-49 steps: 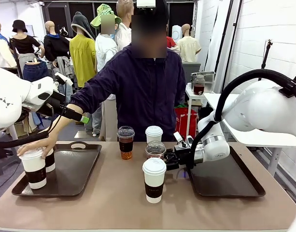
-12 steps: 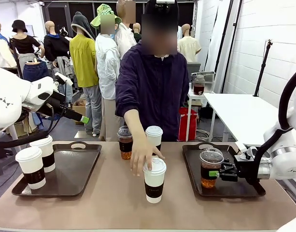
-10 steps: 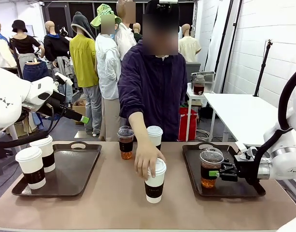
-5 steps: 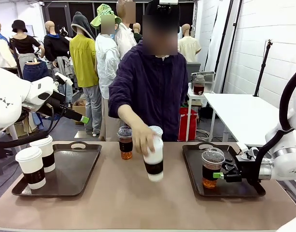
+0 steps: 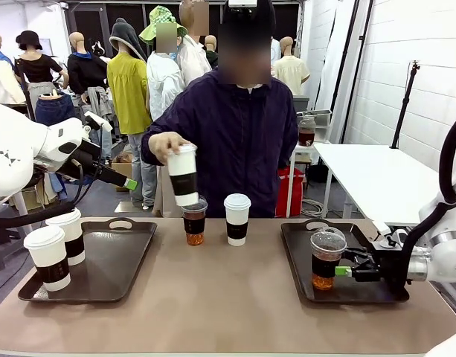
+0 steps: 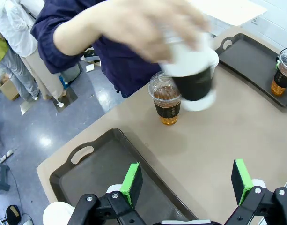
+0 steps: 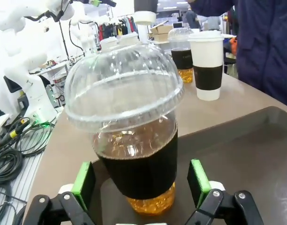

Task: Distribute the coffee onto the tray.
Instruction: Pick up one iced Americano and place it on the right Handle tray, then pick up another iced Americano from the middle of the table and place it on the right Handle tray.

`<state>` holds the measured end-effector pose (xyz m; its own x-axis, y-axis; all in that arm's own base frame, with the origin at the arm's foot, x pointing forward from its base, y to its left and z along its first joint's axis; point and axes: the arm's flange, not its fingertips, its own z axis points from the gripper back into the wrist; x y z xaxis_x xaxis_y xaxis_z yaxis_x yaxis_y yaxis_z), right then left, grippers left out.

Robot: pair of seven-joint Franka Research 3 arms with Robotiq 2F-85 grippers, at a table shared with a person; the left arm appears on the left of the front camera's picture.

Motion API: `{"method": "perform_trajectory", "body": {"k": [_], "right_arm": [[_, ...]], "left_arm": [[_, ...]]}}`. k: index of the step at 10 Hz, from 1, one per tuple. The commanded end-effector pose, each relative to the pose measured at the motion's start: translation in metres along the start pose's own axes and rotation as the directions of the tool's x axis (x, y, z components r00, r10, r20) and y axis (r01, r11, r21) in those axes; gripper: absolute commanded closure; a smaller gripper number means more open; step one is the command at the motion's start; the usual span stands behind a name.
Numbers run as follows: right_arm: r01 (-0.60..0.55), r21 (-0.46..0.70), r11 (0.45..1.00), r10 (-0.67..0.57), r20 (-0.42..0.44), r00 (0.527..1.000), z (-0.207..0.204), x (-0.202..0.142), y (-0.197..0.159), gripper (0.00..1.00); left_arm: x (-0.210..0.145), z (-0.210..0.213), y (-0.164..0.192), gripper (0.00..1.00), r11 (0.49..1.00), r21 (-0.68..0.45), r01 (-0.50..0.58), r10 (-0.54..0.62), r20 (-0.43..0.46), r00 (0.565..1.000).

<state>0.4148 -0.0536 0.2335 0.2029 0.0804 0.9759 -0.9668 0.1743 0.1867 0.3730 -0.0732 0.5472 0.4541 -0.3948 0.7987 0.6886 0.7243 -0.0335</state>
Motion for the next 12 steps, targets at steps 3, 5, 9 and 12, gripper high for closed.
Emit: {"method": "perform_trajectory", "body": {"k": [3, 5, 9, 12], "right_arm": [[0.037, -0.045, 0.998, -0.037, 0.002, 0.999, 0.024, -0.002, 0.025, 0.00], [0.020, -0.081, 0.997, -0.020, 0.002, 1.000, 0.029, -0.004, 0.030, 0.00], [0.028, -0.053, 0.998, -0.028, 0.012, 1.000, 0.023, -0.007, 0.018, 0.00], [0.028, -0.053, 0.998, -0.028, 0.012, 1.000, 0.023, -0.007, 0.018, 0.00]], "left_arm": [[-0.001, 0.000, 0.001, 0.00, 1.000, -0.007, -0.005, 0.005, 0.003, 1.000], [-0.001, 0.000, 0.001, 0.00, 1.000, -0.007, -0.005, 0.005, 0.003, 1.000], [-0.001, 0.000, 0.001, 0.00, 1.000, -0.007, -0.005, 0.005, 0.003, 1.000], [-0.001, 0.000, 0.001, 0.00, 1.000, -0.007, -0.005, 0.005, 0.003, 1.000]]}}
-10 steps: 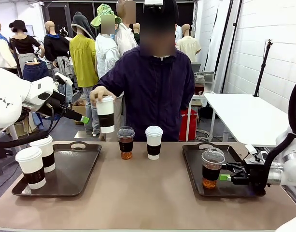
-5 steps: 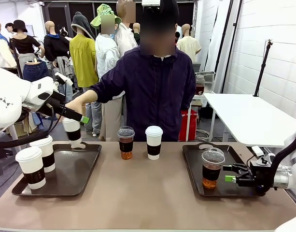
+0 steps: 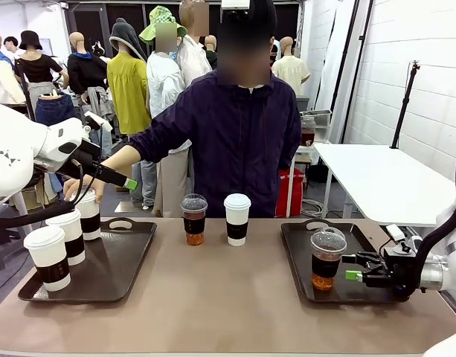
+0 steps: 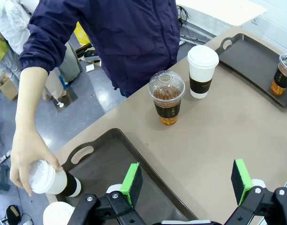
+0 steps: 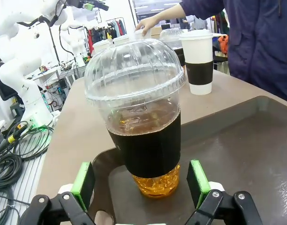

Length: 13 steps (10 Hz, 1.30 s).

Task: Distribute the coffee onto the tray.
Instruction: Pick up another iced Americano from the middle of the table and place it on the right Handle tray.

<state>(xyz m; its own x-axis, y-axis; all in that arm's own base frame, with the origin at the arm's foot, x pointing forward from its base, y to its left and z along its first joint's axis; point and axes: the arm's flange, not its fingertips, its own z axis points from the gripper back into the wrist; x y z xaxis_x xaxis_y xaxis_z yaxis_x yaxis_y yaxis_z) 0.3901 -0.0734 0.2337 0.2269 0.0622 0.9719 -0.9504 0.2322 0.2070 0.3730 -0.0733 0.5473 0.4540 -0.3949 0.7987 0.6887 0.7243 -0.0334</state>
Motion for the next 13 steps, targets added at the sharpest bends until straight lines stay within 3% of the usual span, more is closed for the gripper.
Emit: {"method": "perform_trajectory", "body": {"k": [1, 7, 13], "right_arm": [[0.000, 0.004, 1.000, 0.000, -0.002, 1.000, -0.001, 0.000, -0.003, 0.00], [0.000, 0.000, 1.000, 0.000, 0.000, 1.000, 0.000, 0.000, 0.000, 0.00], [-0.055, 0.016, 0.998, 0.055, -0.025, 0.998, 0.014, 0.052, -0.067, 0.00]], "left_arm": [[-0.001, 0.000, 0.001, 0.00, 1.000, -0.007, -0.005, 0.005, 0.003, 1.000], [-0.001, 0.000, 0.001, 0.00, 1.000, -0.007, -0.005, 0.005, 0.003, 1.000], [-0.001, 0.000, 0.001, 0.00, 1.000, -0.007, -0.005, 0.005, 0.003, 1.000]]}}
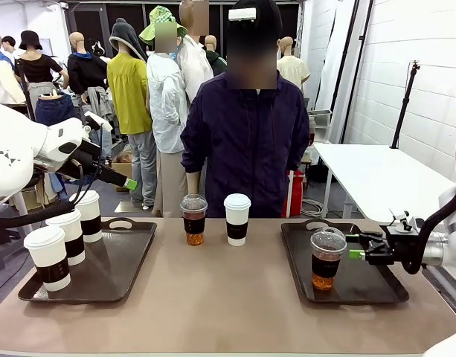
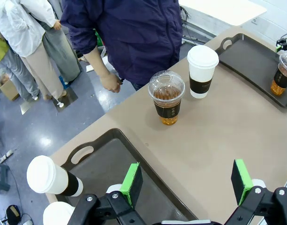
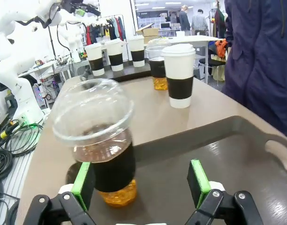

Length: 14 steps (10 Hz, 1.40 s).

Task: Distribute the coffee onto the tray.
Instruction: Pick up another iced Americano from the middle of the table and place it on the right Handle tray.

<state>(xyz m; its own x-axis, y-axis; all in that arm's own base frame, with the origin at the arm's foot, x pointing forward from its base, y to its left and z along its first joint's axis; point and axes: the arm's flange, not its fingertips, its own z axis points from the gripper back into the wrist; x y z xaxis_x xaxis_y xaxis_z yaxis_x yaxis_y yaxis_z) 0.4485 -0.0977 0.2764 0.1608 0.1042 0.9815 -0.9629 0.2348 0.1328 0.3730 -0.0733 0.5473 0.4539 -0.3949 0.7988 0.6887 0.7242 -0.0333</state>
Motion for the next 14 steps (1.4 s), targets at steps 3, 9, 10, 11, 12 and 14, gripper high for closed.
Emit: {"method": "perform_trajectory", "body": {"k": [3, 9, 10, 11, 12, 14], "right_arm": [[-0.030, 0.113, 0.993, 0.030, 0.000, 1.000, -0.020, 0.020, -0.053, 0.00], [-0.067, 0.165, 0.984, 0.066, 0.015, 0.998, -0.078, 0.038, -0.079, 0.00], [-0.083, 0.198, 0.977, 0.082, 0.017, 0.997, -0.077, 0.031, -0.072, 0.00], [-0.083, 0.198, 0.977, 0.082, 0.017, 0.997, -0.077, 0.031, -0.072, 0.00], [-0.083, 0.198, 0.977, 0.082, 0.017, 0.997, -0.077, 0.031, -0.072, 0.00], [-0.084, 0.194, 0.977, 0.083, 0.017, 0.996, -0.078, 0.032, -0.074, 0.00]], "left_arm": [[-0.001, 0.000, 0.001, 0.00, 1.000, -0.007, -0.005, 0.005, 0.003, 1.000], [-0.001, 0.000, 0.001, 0.00, 1.000, -0.007, -0.005, 0.005, 0.003, 1.000], [-0.001, 0.000, 0.001, 0.00, 1.000, -0.007, -0.005, 0.005, 0.003, 1.000], [-0.001, 0.000, 0.001, 0.00, 1.000, -0.007, -0.005, 0.005, 0.003, 1.000], [-0.001, 0.000, 0.001, 0.00, 1.000, -0.007, -0.005, 0.005, 0.003, 1.000], [-0.001, 0.000, 0.001, 0.00, 1.000, -0.007, -0.005, 0.005, 0.003, 1.000]]}}
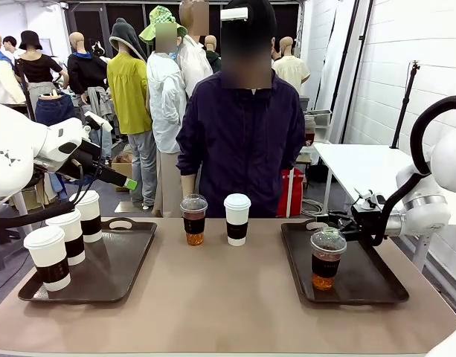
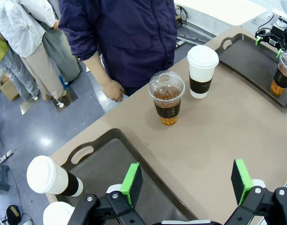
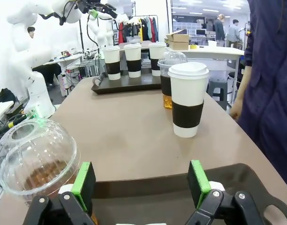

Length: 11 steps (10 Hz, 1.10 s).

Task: Distribute the coffee onto the tray.
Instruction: Pick up another iced Americano from the middle of the table and place it on the right Handle tray.

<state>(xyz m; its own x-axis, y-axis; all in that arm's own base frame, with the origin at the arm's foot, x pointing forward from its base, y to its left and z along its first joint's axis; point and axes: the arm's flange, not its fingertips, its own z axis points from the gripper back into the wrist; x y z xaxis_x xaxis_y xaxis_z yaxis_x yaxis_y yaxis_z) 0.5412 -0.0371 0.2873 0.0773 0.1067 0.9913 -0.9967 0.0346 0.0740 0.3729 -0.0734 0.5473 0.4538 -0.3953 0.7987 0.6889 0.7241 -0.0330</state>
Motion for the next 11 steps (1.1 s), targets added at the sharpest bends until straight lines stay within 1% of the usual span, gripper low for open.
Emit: {"method": "perform_trajectory", "body": {"k": [1, 3, 4, 7, 8, 10, 11], "right_arm": [[-0.007, 0.047, 0.999, 0.005, 0.037, 0.999, -0.014, -0.005, -0.014, 0.00], [-0.035, 0.094, 0.995, 0.030, 0.050, 0.998, -0.035, 0.000, -0.035, 0.00], [-0.036, 0.090, 0.995, 0.030, 0.067, 0.997, -0.045, -0.001, -0.046, 0.00], [-0.019, 0.140, 0.990, 0.012, 0.055, 0.998, -0.085, -0.008, -0.069, 0.00], [-0.009, 0.143, 0.990, 0.002, 0.047, 0.999, -0.097, -0.012, -0.076, 0.00], [-0.014, 0.078, 0.997, 0.010, 0.060, 0.998, -0.109, -0.016, -0.089, 0.00], [-0.011, 0.079, 0.997, 0.006, 0.062, 0.998, -0.111, -0.018, -0.092, 0.00]], "left_arm": [[-0.001, 0.000, 0.001, 0.00, 1.000, -0.007, -0.005, 0.005, 0.003, 1.000], [-0.001, 0.000, 0.001, 0.00, 1.000, -0.007, -0.005, 0.005, 0.003, 1.000], [-0.001, 0.000, 0.001, 0.00, 1.000, -0.007, -0.005, 0.005, 0.003, 1.000], [-0.001, 0.000, 0.001, 0.00, 1.000, -0.007, -0.005, 0.005, 0.003, 1.000], [-0.001, 0.000, 0.001, 0.00, 1.000, -0.007, -0.005, 0.005, 0.003, 1.000], [-0.001, 0.000, 0.001, 0.00, 1.000, -0.007, -0.005, 0.005, 0.003, 1.000], [-0.001, 0.000, 0.001, 0.00, 1.000, -0.007, -0.005, 0.005, 0.003, 1.000]]}}
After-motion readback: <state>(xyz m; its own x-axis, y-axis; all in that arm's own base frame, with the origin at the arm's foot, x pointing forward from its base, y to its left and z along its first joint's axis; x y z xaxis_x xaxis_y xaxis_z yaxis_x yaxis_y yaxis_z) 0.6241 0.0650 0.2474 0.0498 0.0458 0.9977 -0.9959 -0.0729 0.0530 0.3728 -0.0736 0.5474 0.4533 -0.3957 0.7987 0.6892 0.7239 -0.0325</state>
